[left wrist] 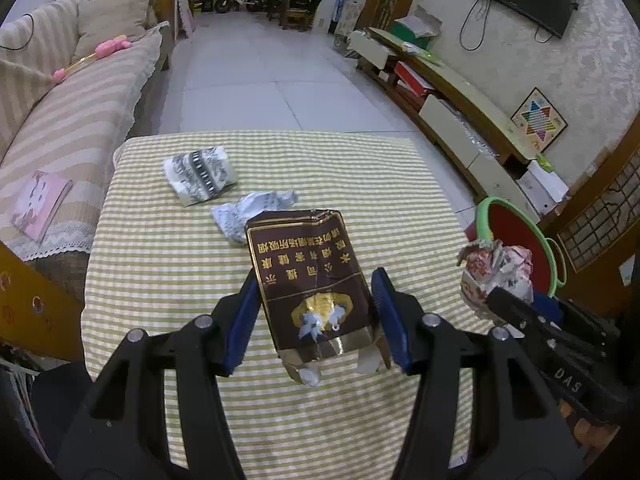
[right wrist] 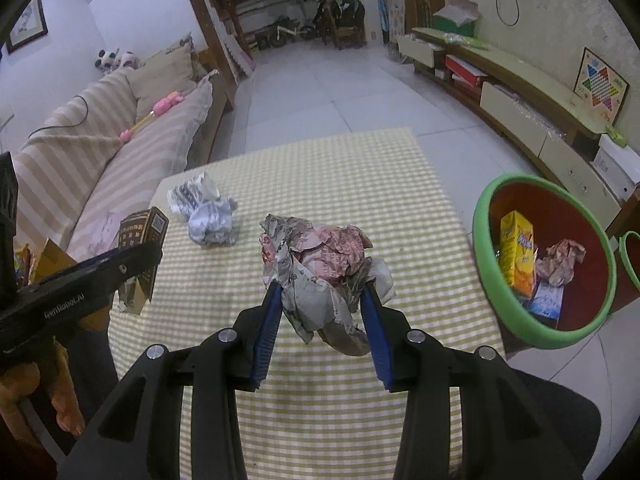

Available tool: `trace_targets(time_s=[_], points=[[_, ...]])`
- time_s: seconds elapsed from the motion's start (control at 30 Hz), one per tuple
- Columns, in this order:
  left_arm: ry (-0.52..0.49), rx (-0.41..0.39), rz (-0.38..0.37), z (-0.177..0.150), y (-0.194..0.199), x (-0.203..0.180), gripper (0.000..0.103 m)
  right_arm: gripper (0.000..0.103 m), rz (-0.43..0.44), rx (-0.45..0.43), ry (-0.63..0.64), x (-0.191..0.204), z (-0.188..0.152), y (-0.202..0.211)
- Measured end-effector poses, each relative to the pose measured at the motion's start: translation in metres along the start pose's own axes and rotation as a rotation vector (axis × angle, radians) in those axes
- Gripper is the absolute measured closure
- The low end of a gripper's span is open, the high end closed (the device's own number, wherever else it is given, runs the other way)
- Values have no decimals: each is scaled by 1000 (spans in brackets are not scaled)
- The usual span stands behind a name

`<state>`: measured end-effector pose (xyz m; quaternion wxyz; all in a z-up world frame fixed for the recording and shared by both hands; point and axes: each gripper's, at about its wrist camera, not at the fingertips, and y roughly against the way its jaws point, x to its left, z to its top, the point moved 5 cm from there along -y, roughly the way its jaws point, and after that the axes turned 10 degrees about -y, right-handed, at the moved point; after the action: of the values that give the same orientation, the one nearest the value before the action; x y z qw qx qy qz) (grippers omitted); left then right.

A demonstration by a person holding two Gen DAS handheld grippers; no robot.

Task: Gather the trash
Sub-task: 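Carry the brown box and newspaper wad over the red bin with both tools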

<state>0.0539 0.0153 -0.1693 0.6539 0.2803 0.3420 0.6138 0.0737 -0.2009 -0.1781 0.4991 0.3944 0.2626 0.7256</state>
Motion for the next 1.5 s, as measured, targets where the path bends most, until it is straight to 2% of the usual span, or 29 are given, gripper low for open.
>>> trace_targets(time_s=[0.63, 1.03, 1.5], points=[[-110, -66, -69, 34, 6, -56, 49, 64, -49, -95, -97, -51, 21, 31], [-152, -62, -82, 41, 0, -77, 49, 64, -91, -130, -156, -91, 27, 46], [-219, -63, -123, 54, -12, -122, 49, 64, -128, -143, -222, -132, 27, 55]])
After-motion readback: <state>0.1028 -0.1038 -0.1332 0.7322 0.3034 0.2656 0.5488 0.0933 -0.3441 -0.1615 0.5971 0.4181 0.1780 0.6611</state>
